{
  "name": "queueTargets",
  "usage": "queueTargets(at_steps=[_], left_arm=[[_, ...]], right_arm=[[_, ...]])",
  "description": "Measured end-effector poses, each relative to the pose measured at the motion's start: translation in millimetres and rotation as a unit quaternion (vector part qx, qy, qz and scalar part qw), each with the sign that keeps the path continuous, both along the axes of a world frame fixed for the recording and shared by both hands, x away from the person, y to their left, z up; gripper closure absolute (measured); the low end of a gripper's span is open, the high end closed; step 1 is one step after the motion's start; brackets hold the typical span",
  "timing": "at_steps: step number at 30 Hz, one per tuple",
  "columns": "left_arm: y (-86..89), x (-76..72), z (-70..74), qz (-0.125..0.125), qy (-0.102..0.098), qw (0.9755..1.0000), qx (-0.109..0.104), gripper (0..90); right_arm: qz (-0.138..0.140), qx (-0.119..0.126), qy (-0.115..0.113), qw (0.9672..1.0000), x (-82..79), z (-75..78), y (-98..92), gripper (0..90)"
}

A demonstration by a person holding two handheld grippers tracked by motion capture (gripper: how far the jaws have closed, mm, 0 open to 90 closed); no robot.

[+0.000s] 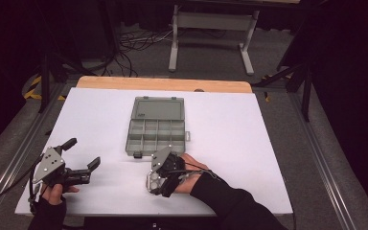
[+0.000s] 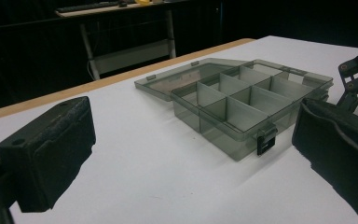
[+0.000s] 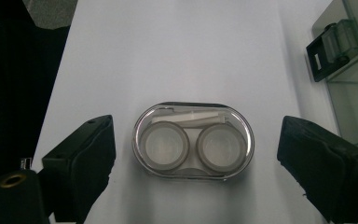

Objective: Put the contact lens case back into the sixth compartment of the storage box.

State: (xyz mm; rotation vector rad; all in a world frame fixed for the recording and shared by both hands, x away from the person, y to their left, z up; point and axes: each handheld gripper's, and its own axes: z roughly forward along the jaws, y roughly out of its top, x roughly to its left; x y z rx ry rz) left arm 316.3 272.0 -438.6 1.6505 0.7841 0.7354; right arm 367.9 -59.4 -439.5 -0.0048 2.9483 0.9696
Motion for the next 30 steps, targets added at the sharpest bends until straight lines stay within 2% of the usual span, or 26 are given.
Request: queueTargets(at_steps=[11,23,30], left_arm=[[0.4,-0.1,0.1,0.001,-0.001,1.0,-0.001,0.3],[0.2,-0.1,0.1,-0.001,-0.001,1.0,-0.001,0.3],[-0.4,-0.2,0.0,-0.001,-0.002,1.0,-0.002,0.3]], right_arm=[[0.009,-0.028,0.01,0.9995,-0.5,-5.2,4.4,15.1],[0.01,-0.05,0.003,0.9987,-0.2,-9.4,7.8,21.5],[0.008,-0.048,0.003,0.9988,-0.3,-8.4,8.2,26.4]])
